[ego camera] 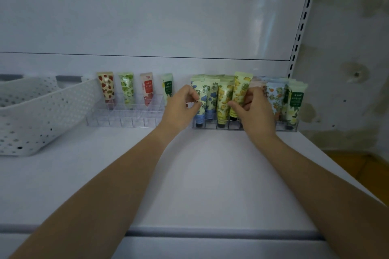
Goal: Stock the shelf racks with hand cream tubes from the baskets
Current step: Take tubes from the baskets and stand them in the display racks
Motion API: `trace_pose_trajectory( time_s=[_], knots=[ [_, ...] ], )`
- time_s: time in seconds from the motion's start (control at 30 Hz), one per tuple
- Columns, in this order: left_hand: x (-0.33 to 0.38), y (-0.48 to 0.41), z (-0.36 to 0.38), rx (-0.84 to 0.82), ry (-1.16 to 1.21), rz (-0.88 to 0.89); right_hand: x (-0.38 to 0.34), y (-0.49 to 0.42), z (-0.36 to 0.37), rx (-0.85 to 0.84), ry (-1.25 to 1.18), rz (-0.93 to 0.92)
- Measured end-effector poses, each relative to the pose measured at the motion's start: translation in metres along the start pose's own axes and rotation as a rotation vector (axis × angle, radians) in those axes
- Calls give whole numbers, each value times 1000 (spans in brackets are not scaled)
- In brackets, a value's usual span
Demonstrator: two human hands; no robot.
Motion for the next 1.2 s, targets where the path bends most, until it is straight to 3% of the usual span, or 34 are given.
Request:
trace_pose_trajectory(
  time_s=[0.37,0.67,0.83,1.07,1.2],
  knots=[
    [-8,7,7,-84,-179,-3,-9,-1,-2,-7,141,-8],
    [-7,4,0,-33,-264,-17,-7,0,9,-67,377,-10],
    [8,-4,-31,138,-245,-55,-11,4,10,-88,535,-68],
    [18,-46,-106,116,-367,120,-28,-4,5,-31,488,-68],
    [-3,-71,-158,60,-498,148,-71,-15,3,73,432,-192]
  ],
)
Point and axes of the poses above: each hand's wrist, its own y-axis away from the middle knuckle, its own z-axis out of the palm, x = y × z, the point moved 7 cm from there along -y, towards the middle knuckle, and after that the axes turned 15 degrees about -y, right-handed, at the moved point
